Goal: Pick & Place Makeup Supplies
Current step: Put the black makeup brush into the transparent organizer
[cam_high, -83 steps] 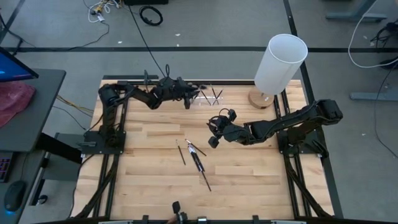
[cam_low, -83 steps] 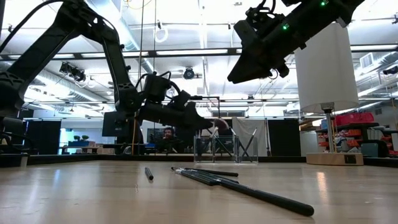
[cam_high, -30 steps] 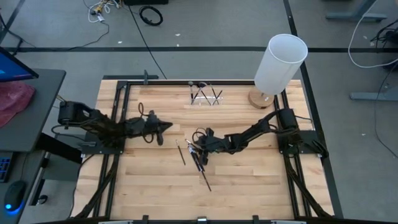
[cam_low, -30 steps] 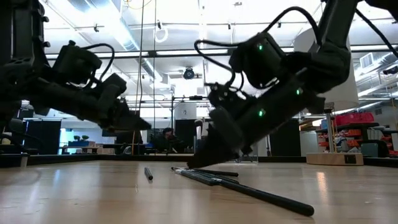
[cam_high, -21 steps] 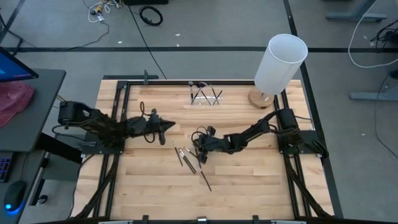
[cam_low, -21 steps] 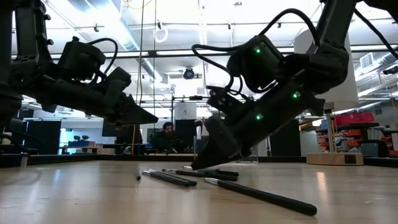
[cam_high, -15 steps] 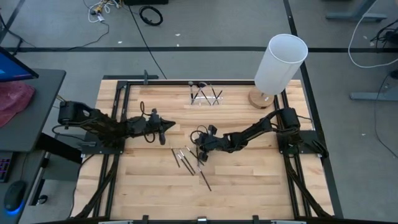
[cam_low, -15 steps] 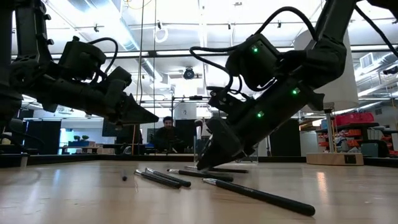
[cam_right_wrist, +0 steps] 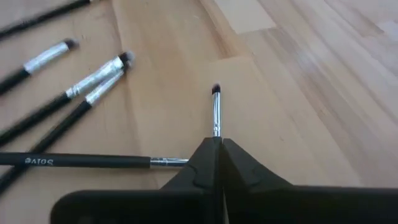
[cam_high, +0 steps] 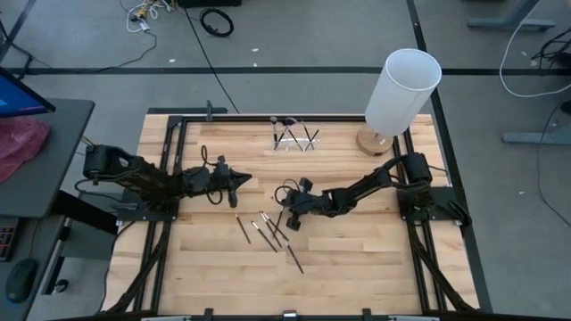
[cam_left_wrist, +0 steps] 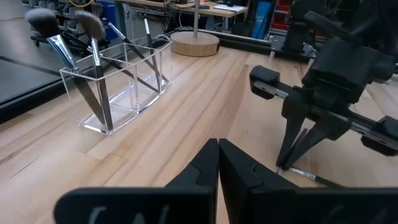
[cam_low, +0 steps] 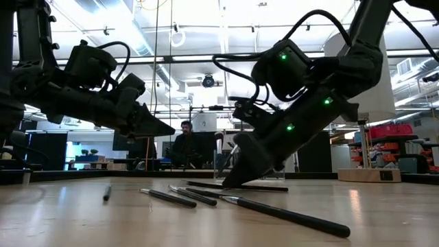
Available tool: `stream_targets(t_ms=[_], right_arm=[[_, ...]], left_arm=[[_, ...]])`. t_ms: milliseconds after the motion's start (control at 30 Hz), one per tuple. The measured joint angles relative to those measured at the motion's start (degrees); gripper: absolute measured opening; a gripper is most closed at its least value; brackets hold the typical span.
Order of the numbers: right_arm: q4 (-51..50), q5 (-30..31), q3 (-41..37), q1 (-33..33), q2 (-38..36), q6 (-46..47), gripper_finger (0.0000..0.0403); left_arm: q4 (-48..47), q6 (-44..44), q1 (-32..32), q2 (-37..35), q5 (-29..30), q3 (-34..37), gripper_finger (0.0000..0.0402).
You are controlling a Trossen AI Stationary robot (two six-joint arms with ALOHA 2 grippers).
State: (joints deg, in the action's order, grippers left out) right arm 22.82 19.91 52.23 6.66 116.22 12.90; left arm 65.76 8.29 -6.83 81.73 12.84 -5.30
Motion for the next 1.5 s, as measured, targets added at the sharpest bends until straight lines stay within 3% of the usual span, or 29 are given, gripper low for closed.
stream_targets(t_ms=[300, 467, 800, 933, 1133, 1233, 1333, 1500], right_arm=[[-1.2, 0.2, 0.0, 0.0, -5.1, -1.7, 0.0009], [2.1, 0.4, 0.0, 0.0, -7.3, -3.5, 0.0009], [38.1, -6.5, 0.2, -0.5, -6.6, -12.9, 0.0009], [44.2, -9.3, 0.2, -1.1, -6.6, -13.4, 0.0009], [45.7, -9.5, 0.2, -1.0, -6.6, -13.4, 0.001], [46.2, -9.5, 0.2, -1.1, -6.6, -13.6, 0.001], [47.3, -9.5, 0.2, -1.1, -6.6, -14.1, 0.001], [48.2, -9.7, 0.2, -1.0, -6.6, -15.0, 0.0011]], left_arm=[[0.0, 0.0, 0.0, 0.0, 0.0, 0.0, 0.0014], [0.0, 0.0, 0.0, 0.0, -4.6, 0.0, 0.0014], [1.2, -3.5, 0.0, 0.0, -19.7, -1.9, 0.0018], [1.3, -5.9, 0.4, 0.0, -24.6, -6.3, 0.0063], [-0.1, -9.1, 1.8, 0.0, -23.9, -13.8, 0.0168], [-1.1, -10.7, 2.5, 0.0, -24.0, -16.3, 0.0198], [-0.5, -12.8, 3.5, 0.0, -23.9, -17.1, 0.0198], [1.2, -13.5, 4.5, 0.0, -23.1, -17.3, 0.015]])
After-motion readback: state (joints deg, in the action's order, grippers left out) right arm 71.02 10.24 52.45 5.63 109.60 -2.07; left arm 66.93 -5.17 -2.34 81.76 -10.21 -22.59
